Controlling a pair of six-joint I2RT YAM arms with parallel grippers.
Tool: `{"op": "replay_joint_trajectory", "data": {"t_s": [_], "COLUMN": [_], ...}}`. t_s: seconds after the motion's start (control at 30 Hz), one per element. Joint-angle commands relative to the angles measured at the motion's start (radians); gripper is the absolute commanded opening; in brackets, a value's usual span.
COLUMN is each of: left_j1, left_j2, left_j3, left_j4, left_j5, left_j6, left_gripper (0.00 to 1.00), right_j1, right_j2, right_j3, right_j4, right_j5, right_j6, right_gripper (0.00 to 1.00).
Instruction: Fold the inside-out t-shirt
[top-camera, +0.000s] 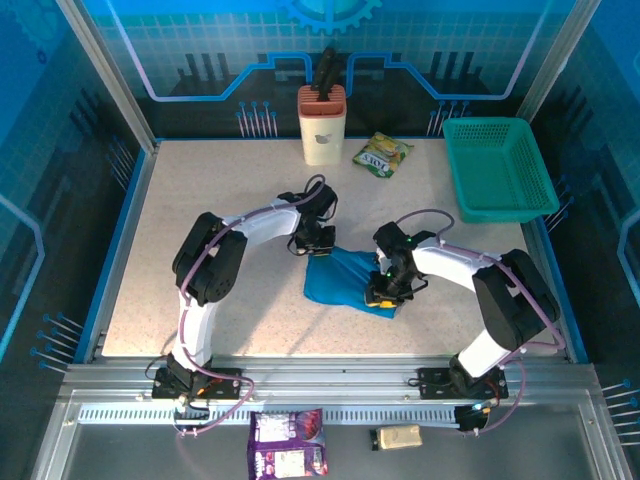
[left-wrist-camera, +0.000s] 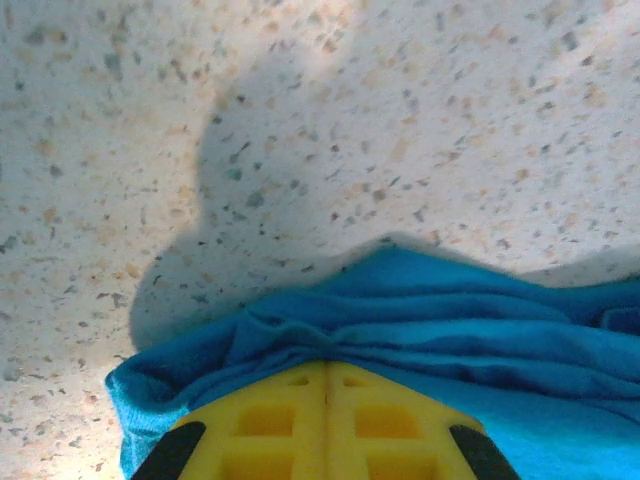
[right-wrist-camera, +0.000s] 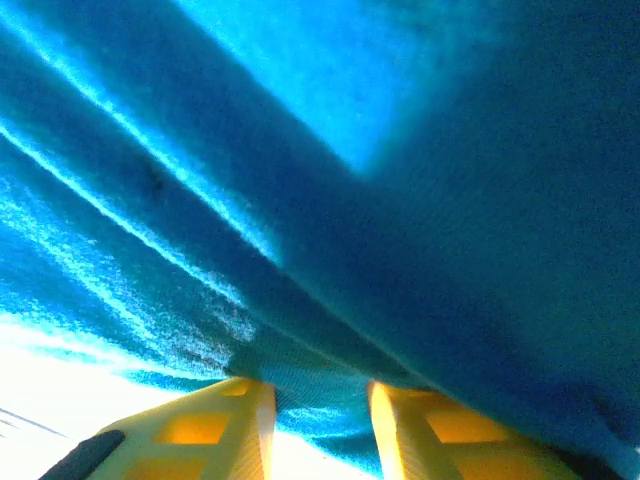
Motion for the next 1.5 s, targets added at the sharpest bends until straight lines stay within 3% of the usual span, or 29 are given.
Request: {"op": "replay_joint_trajectory", "data": {"t_s": [0.0,0.13,0.3,0.43,0.63,0.8,0.97,1.27,1.47], "left_j1": [0.005,0.005,-0.025,-0.072,-0.093,-0.093,-0.093,-0.097,-0.138], "left_j2": [0.048,-0.060,-0.175,-0.220,-0.264,-0.240,-0.230,-0.310,-0.242], "left_j3": [0.007,-0.015,-0.038,-0.109,-0.314,-0.386,-0.395,-0.285,-0.177], "left_j4": [-0.060,-0.029,-0.063,-0.083,0.024,0.071,0.067,0.047,0.042], "left_j5": [-0.067,-0.050,0.030,0.063,0.117,0.121,0.120,0.158,0.181], "left_j6": [0.027,0.029,0.026,0.010,-0.058,-0.067,-0.059,-0.071,-0.080], "left_gripper": [0.04,0.07,0.11,0.10,0.09,0.09,0.09,0.10,0.10], "right_j1": [-0.010,-0.025,-0.117,-0.190,-0.267,-0.296,-0.307,-0.313,-0.313], "right_j2": [0.019,-0.058,-0.109,-0.047,0.090,0.183,0.192,-0.016,-0.052], "right_j3": [-0.046,-0.008,0.069,0.146,0.217,0.207,0.223,0.178,0.080], "right_j4": [-0.022,-0.042,-0.015,0.004,0.067,0.084,0.032,-0.063,-0.065], "right_j5": [0.099,0.052,-0.015,-0.061,-0.129,-0.076,0.084,0.022,-0.007], "right_j6": [0.013,0.011,-0.008,-0.047,-0.083,-0.101,-0.124,-0.129,-0.164], "right_gripper": [0.32,0.32,0.32,0.32,0.32,0.32,0.31,0.35,0.42]}}
